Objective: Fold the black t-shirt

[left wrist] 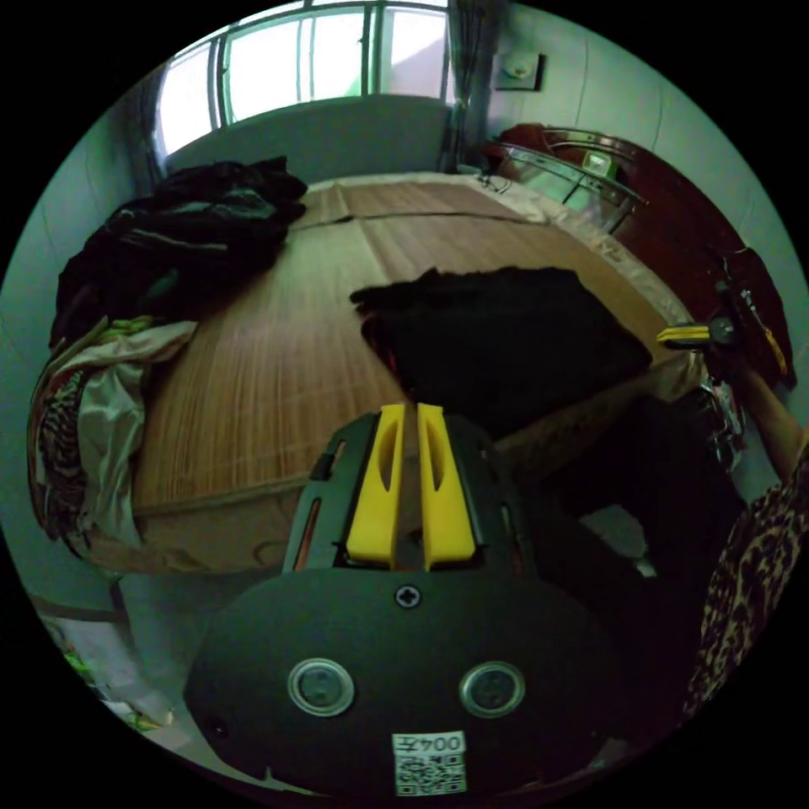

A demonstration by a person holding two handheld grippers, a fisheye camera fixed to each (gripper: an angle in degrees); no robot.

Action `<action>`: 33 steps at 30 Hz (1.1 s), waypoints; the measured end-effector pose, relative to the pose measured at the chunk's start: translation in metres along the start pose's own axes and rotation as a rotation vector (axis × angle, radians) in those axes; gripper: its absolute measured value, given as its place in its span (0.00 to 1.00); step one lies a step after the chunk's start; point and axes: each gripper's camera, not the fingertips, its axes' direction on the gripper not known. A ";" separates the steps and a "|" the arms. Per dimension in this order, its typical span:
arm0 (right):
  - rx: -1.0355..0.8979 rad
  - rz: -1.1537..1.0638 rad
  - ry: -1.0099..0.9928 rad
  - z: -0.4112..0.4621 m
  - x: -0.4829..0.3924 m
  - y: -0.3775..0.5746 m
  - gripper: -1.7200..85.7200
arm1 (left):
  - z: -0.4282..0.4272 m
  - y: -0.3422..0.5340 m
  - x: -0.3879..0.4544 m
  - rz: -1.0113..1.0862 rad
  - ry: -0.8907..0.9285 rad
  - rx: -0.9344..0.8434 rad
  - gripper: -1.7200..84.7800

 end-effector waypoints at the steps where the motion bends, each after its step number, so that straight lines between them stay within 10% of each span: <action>1: -0.001 -0.006 -0.002 0.000 -0.005 -0.008 0.07 | 0.014 -0.013 0.013 0.026 -0.021 -0.026 0.04; 16: -0.078 -0.096 0.171 0.009 -0.092 -0.107 0.01 | 0.088 -0.019 0.051 0.064 -0.043 -0.159 0.03; 33: 0.279 -0.087 -0.335 -0.052 -0.103 -0.320 0.05 | 0.077 -0.052 0.014 -0.185 -0.100 -0.012 0.03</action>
